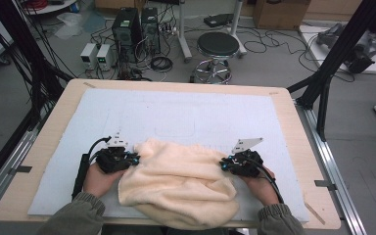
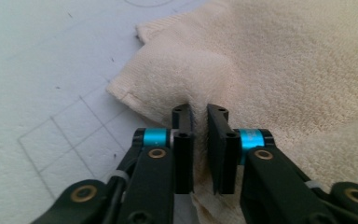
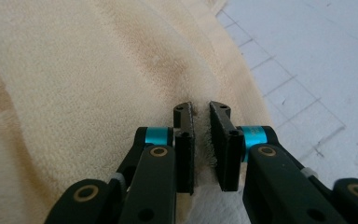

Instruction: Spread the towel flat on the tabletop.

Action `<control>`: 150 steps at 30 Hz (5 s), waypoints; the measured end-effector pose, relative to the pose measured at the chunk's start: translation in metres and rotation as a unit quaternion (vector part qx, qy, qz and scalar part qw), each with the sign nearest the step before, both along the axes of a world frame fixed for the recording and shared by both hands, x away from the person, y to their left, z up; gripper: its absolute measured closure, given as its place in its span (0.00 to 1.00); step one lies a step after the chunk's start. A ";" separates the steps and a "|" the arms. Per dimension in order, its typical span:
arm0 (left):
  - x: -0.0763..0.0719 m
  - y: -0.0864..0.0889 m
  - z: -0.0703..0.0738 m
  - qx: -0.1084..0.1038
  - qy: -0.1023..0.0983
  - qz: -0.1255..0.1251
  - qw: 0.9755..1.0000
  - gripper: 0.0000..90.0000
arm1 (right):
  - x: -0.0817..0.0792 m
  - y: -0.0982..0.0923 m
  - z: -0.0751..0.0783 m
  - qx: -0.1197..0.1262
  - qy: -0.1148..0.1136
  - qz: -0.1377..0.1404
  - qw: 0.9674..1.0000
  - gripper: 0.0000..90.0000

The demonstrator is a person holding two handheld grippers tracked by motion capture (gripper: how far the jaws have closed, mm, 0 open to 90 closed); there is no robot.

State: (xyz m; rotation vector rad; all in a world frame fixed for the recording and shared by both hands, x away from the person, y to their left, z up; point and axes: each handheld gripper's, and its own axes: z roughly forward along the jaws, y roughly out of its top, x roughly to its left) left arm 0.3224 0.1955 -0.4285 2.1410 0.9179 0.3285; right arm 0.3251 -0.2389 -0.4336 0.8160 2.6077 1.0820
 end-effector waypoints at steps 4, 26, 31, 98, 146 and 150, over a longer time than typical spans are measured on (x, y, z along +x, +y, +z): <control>-0.003 0.005 0.007 -0.024 -0.013 0.015 1.000 0.93 | -0.002 -0.005 0.014 0.024 -0.021 -0.008 0.999 0.91; 0.000 0.003 -0.002 -0.012 0.022 0.016 1.000 0.88 | 0.008 0.012 0.042 0.020 -0.033 0.010 0.999 0.91; -0.002 0.005 -0.002 -0.015 0.010 0.014 1.000 0.90 | 0.010 0.012 0.032 0.026 -0.023 0.008 0.999 0.91; 0.044 0.021 0.069 -0.114 -0.104 0.036 0.987 0.60 | 0.049 0.009 0.103 0.064 -0.067 -0.020 0.995 0.54; 0.027 0.011 0.056 -0.102 -0.103 0.077 0.986 1.00 | 0.010 0.014 0.067 0.046 -0.079 0.026 0.995 0.92; 0.055 0.008 0.041 -0.104 -0.069 0.095 0.988 0.89 | 0.049 0.019 0.049 0.036 -0.039 -0.010 0.999 0.89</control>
